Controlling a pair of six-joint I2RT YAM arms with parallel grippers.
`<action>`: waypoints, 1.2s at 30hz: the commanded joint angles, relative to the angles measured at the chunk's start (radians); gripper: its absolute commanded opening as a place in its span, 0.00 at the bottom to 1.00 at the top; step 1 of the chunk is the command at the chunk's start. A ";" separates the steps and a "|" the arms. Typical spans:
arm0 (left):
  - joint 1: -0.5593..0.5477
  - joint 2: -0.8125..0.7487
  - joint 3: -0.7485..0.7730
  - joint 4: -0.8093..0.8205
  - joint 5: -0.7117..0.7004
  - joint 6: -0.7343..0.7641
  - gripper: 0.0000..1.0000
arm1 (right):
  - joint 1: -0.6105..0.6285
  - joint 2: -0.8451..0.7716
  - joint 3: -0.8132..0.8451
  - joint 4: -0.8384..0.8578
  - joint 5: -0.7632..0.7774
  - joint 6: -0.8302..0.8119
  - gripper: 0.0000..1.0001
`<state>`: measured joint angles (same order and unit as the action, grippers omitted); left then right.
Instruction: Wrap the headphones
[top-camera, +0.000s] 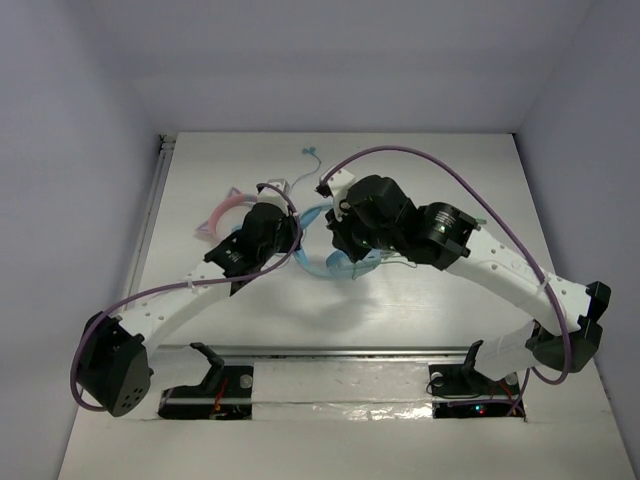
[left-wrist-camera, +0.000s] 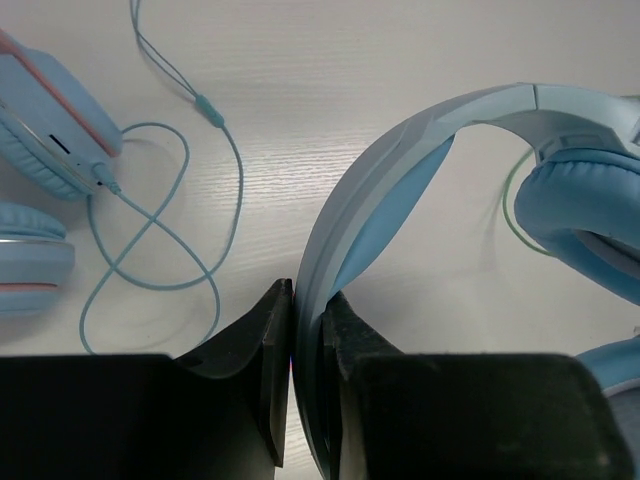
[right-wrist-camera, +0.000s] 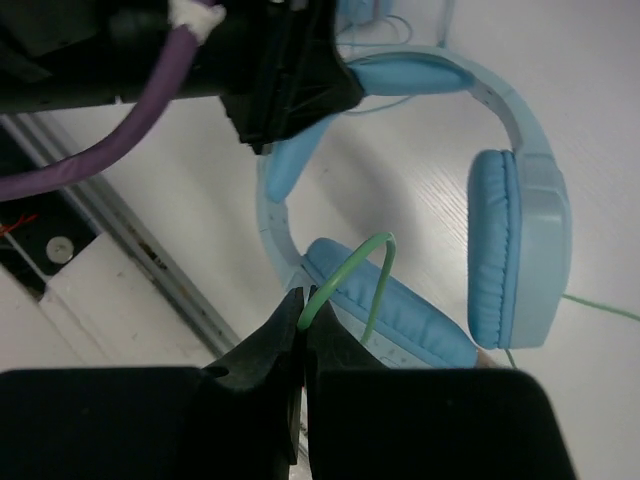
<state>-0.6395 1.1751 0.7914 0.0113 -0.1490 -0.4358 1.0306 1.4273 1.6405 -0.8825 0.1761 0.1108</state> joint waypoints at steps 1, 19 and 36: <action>0.000 -0.028 0.025 0.165 0.115 -0.043 0.00 | 0.029 -0.024 0.035 0.036 -0.171 -0.049 0.00; 0.070 0.060 0.074 0.268 0.232 -0.096 0.00 | 0.125 -0.011 0.030 0.089 -0.489 -0.049 0.00; 0.060 0.126 0.077 0.299 0.344 -0.116 0.00 | 0.144 0.021 -0.039 0.177 -0.468 -0.027 0.00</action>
<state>-0.5549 1.3468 0.8822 0.2523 0.1963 -0.5556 1.1664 1.4685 1.5593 -0.7864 -0.3244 0.0723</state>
